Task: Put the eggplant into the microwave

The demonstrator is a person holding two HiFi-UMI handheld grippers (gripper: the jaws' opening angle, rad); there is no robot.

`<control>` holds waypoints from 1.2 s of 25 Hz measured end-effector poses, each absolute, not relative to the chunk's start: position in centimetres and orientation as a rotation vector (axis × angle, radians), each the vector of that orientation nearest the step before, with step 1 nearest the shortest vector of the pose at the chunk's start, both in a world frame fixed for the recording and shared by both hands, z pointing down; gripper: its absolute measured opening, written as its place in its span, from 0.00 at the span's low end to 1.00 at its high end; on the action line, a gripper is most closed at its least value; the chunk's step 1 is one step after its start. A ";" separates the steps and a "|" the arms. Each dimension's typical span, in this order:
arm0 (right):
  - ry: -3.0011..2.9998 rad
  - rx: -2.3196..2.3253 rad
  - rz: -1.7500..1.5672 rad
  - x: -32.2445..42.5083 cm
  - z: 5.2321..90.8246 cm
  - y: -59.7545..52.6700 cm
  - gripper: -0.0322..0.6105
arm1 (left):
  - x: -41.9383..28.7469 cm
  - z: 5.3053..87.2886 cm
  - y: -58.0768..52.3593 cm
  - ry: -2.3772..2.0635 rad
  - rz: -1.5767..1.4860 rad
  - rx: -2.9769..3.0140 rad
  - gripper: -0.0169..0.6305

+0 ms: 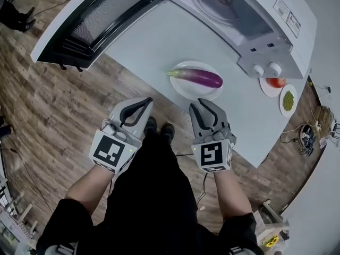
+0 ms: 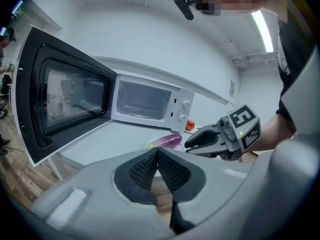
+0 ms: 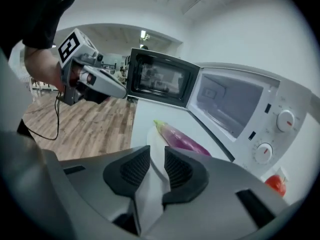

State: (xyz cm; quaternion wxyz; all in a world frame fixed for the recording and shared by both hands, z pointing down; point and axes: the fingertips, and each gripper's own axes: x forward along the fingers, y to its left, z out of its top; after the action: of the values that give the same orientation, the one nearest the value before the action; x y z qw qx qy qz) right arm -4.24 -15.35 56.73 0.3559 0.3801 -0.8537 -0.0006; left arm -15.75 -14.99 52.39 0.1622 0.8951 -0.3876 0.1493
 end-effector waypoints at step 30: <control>-1.755 0.812 -0.516 -4.7 61.3 -18.3 0.12 | -18.2 54.1 -14.9 -1.155 0.429 2.550 0.04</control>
State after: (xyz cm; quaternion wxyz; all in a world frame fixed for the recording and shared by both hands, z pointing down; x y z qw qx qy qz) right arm -4.71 -18.27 61.30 0.5398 0.3415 -0.7382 -0.2170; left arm -18.19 -14.93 54.12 0.1543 0.8897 -0.4029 0.1495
